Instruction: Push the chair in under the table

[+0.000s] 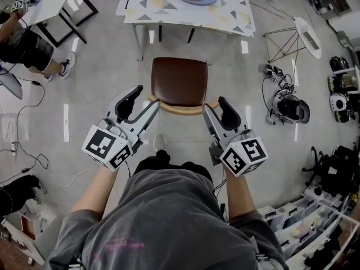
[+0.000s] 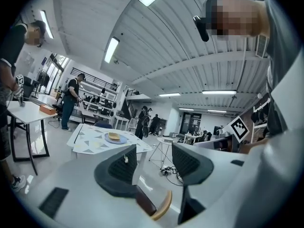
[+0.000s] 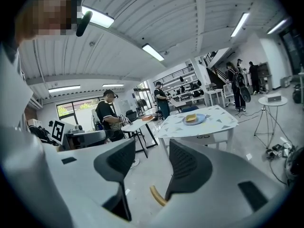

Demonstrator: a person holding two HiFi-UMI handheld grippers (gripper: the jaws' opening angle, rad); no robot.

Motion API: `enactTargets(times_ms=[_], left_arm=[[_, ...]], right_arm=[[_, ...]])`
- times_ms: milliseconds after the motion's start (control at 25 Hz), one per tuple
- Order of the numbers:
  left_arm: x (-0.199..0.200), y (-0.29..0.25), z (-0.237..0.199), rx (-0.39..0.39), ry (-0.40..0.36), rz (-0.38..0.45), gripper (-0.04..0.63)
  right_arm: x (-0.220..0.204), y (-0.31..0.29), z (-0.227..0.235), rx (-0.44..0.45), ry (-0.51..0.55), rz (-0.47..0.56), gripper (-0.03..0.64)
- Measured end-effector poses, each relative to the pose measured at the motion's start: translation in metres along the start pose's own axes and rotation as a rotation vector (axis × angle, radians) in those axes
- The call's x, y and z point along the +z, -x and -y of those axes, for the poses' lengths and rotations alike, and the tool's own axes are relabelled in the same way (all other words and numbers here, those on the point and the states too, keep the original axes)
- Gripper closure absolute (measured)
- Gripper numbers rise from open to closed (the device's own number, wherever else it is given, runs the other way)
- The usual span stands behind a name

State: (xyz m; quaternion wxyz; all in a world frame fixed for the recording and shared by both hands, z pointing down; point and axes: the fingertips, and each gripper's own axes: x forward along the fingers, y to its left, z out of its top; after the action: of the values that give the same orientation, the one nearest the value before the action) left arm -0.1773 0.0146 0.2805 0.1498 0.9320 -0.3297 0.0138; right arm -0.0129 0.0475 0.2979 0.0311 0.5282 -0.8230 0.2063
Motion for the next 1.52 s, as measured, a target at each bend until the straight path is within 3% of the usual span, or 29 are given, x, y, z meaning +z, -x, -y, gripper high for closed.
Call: enactTargets(times_ms=[400, 880, 1160, 1520], left_arm=[[-0.008, -0.021, -0.017, -0.005, 0.015, -0.024, 0.364], [-0.033, -0.060, -0.036, 0.046, 0.031, -0.090, 0.364], [-0.077, -0.089, -0.063, 0.107, 0.055, -0.193, 0.364], [-0.152, -0.105, -0.099, 0.187, 0.121, -0.342, 0.367]], right_arm=[[0.000, -0.019, 0.020, -0.025, -0.007, -0.012, 0.403], [-0.011, -0.042, 0.073, -0.021, -0.036, -0.074, 0.403], [-0.045, -0.065, 0.129, -0.057, -0.086, -0.170, 0.403], [-0.117, -0.079, 0.189, -0.140, -0.138, -0.330, 0.403]])
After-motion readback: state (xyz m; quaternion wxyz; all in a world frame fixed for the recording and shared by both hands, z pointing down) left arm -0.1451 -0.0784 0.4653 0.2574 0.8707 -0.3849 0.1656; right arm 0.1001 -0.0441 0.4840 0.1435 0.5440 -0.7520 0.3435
